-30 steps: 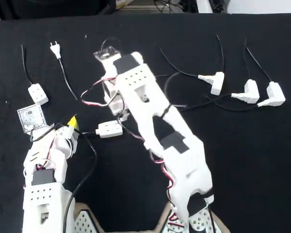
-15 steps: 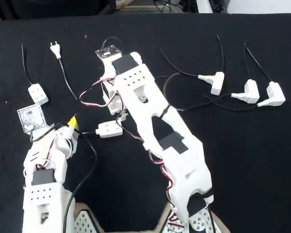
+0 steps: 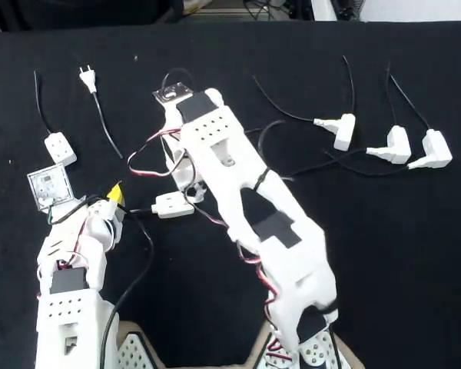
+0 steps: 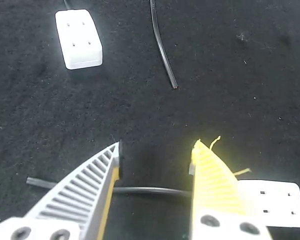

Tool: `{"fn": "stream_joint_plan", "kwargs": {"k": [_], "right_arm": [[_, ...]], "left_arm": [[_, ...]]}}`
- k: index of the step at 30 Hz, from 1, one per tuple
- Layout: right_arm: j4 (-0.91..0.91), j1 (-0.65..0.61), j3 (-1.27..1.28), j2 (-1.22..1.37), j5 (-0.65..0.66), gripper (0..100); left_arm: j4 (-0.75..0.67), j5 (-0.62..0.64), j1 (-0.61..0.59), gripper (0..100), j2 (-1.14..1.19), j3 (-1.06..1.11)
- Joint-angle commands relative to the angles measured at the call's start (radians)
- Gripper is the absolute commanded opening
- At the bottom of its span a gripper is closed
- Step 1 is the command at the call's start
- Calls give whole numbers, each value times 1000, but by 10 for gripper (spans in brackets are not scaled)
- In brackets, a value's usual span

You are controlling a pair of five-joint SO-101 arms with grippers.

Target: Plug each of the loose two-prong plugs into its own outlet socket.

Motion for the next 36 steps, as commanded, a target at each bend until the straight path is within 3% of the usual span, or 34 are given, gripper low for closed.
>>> {"fn": "stream_joint_plan", "kwargs": {"k": [1, 9, 22, 36], "right_arm": [[23, -21, 35, -122, -12, 10], [-52, -23, 36, -58, -14, 10], [25, -84, -127, 28, -121, 11], [25, -40, -127, 38, -117, 11]], "left_arm": [[-12, 8, -4, 234, -11, -15], [-14, 8, -4, 234, -11, -15], [-14, 8, -7, 234, -11, -15], [-14, 6, -4, 234, -11, -15]]}}
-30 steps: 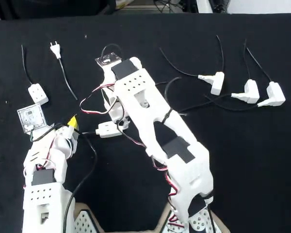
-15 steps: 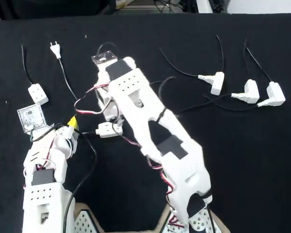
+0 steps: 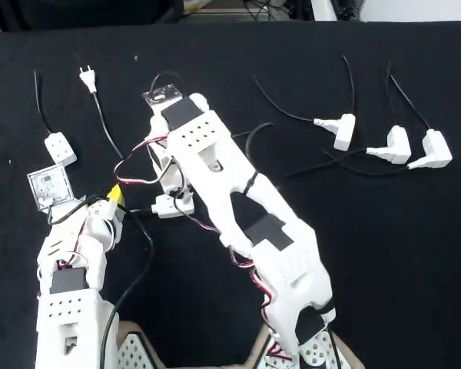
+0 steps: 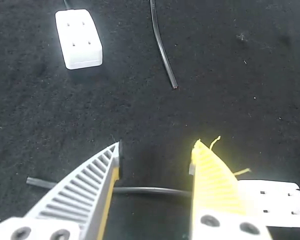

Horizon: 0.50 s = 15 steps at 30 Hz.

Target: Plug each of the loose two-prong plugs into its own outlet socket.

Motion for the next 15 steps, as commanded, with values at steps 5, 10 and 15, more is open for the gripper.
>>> {"fn": "stream_joint_plan", "kwargs": {"k": [5, 10, 15], "right_arm": [[25, 29, -54, -13, -8, 11], [25, 34, -58, -13, 31, 11], [25, 35, -51, -13, 32, 11]], "left_arm": [[-14, 6, -5, 234, -11, -15], [-14, 6, -5, 234, -11, -15], [-14, 6, -5, 234, -11, -15]]}}
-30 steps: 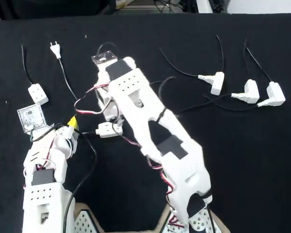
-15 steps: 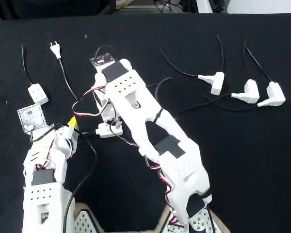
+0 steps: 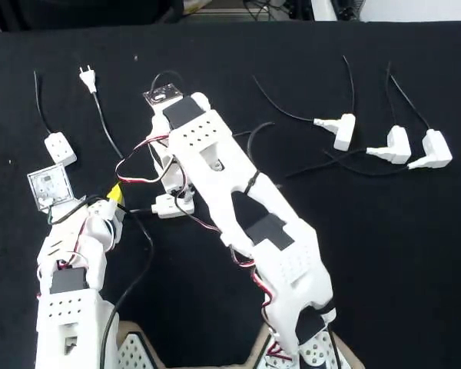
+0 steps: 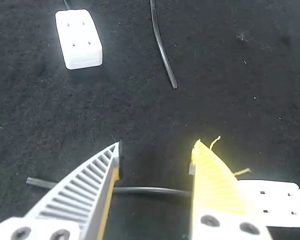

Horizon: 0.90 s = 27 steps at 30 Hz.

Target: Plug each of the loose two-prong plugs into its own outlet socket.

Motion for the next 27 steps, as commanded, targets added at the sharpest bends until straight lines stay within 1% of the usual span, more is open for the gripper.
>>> {"fn": "stream_joint_plan", "kwargs": {"k": [1, 10, 24, 27], "right_arm": [[25, 25, -51, -13, 12, 11], [21, 25, -61, 70, 14, 11], [32, 40, -154, 68, 15, 11], [34, 40, -134, 47, 46, 11]], "left_arm": [[-14, 6, -5, 234, -11, -15], [-14, 6, -5, 234, -11, -15], [-14, 6, -5, 234, -11, -15], [-14, 6, -4, 234, -11, -15]]}}
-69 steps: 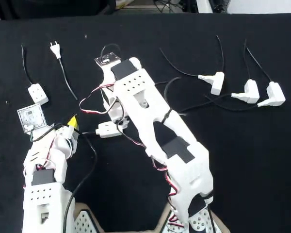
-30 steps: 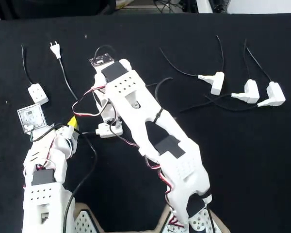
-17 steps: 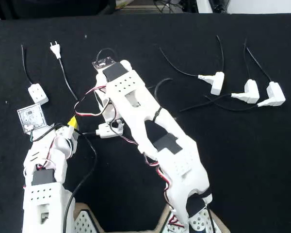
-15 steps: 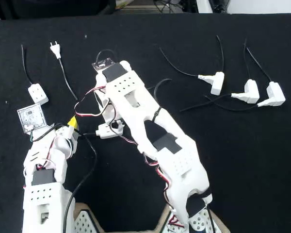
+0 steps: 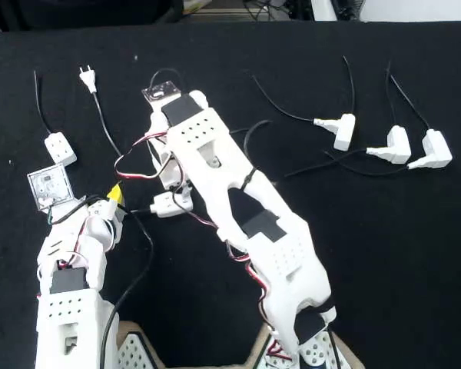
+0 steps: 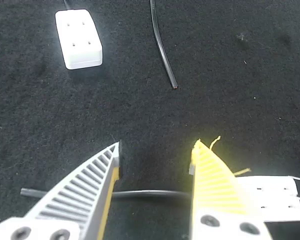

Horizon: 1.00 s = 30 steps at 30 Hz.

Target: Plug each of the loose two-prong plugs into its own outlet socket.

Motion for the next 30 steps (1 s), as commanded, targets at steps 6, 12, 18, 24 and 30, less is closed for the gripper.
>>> {"fn": "stream_joint_plan", "kwargs": {"k": [6, 12, 18, 24, 30], "right_arm": [[31, 3, 10, -88, 32, 11], [28, -17, 7, -31, 35, 11], [31, -14, 5, 19, 37, 11], [32, -11, 16, -65, 37, 11], [34, 52, 16, -142, 77, 11]], "left_arm": [[-14, 6, -4, 234, -11, -15], [-15, 6, -4, 234, -11, -15], [-15, 6, -4, 234, -11, -15], [-15, 6, -5, 234, -11, -15], [-15, 6, -5, 234, -11, -15]]}}
